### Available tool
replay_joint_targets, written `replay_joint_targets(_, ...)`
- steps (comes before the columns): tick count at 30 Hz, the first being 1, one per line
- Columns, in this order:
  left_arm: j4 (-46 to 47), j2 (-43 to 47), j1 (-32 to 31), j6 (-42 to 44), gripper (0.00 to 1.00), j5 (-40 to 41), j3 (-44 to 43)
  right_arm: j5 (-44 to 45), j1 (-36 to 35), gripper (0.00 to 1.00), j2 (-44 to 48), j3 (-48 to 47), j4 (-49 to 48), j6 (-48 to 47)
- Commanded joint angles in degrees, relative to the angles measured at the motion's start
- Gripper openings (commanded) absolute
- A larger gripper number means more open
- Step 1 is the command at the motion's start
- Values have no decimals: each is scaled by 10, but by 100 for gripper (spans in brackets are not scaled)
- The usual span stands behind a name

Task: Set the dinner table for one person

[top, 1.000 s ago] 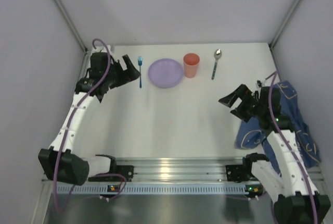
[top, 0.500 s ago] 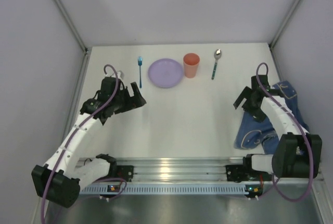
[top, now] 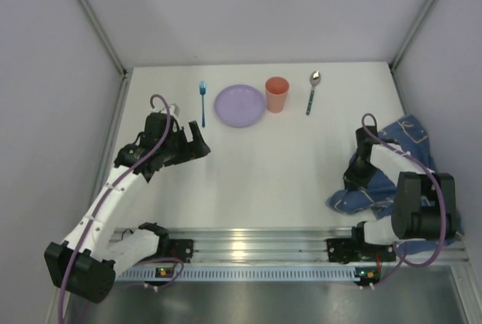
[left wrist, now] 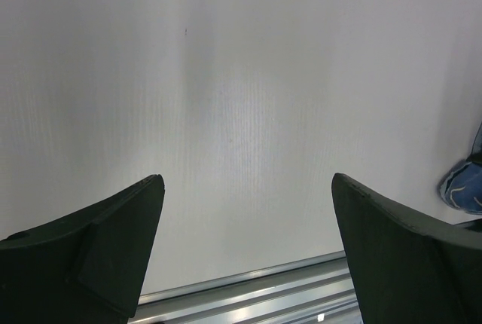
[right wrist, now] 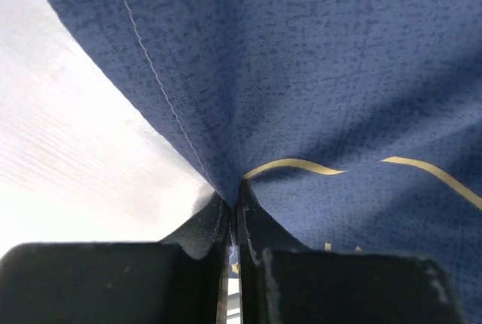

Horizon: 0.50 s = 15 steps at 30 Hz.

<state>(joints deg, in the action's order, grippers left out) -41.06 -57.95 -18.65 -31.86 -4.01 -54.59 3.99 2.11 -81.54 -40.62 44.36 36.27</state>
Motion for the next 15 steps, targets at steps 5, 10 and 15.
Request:
replay_joint_targets(5, -17, 14, -2, 22, 98, 13, -15, -142, -78, 0, -64, 22, -158, 77)
replay_joint_targets(10, -17, -14, -2, 34, 99, 35, -46, -189, -144, 0, -23, -95, -190, 211)
replay_joint_targets(15, 4, -71, -10, 35, 99, 57, -84, -229, -170, 61, -56, -255, -253, 266)
